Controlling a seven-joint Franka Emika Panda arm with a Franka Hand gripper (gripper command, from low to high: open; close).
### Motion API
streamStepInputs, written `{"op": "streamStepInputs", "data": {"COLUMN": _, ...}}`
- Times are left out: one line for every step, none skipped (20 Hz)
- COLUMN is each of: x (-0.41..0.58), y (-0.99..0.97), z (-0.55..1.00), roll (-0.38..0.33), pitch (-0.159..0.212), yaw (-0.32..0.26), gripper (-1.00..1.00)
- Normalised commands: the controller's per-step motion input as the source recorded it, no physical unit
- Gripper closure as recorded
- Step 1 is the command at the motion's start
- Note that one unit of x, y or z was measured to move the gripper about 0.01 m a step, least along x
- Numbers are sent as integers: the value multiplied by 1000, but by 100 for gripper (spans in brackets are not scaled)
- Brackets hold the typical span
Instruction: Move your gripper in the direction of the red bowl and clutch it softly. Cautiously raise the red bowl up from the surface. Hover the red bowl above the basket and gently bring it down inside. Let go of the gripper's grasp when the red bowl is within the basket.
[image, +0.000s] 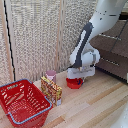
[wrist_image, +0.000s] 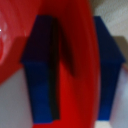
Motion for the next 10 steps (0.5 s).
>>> {"op": "streamStepInputs", "data": {"x": 0, "y": 0, "z": 163, "roll": 0, "pitch": 0, "yaw": -40, "gripper": 100}}
{"op": "streamStepInputs", "data": {"x": 0, "y": 0, "z": 249, "roll": 0, "pitch": 0, "yaw": -36, "gripper": 100}}
{"op": "streamStepInputs", "data": {"x": 0, "y": 0, "z": 380, "roll": 15, "pitch": 1, "yaw": -44, "gripper": 100}}
{"op": "streamStepInputs", "data": {"x": 29, "y": 0, "z": 500, "roll": 15, "pitch": 43, "yaw": -56, "gripper": 100}}
{"op": "streamStepInputs", "data": {"x": 106, "y": 0, "z": 660, "roll": 30, "pitch": 77, "yaw": -51, "gripper": 100}}
{"op": "streamStepInputs", "data": {"x": 129, "y": -11, "z": 734, "roll": 65, "pitch": 100, "yaw": -50, "gripper": 100}}
{"op": "streamStepInputs", "data": {"x": 157, "y": 0, "z": 789, "roll": 77, "pitch": 122, "yaw": -48, "gripper": 100}}
{"op": "streamStepInputs", "data": {"x": 171, "y": 0, "z": 777, "roll": 76, "pitch": 134, "yaw": -52, "gripper": 100}}
{"op": "streamStepInputs", "data": {"x": 166, "y": -9, "z": 769, "roll": 75, "pitch": 137, "yaw": -54, "gripper": 100}}
{"op": "streamStepInputs", "data": {"x": 163, "y": -6, "z": 760, "roll": 74, "pitch": 143, "yaw": -51, "gripper": 100}}
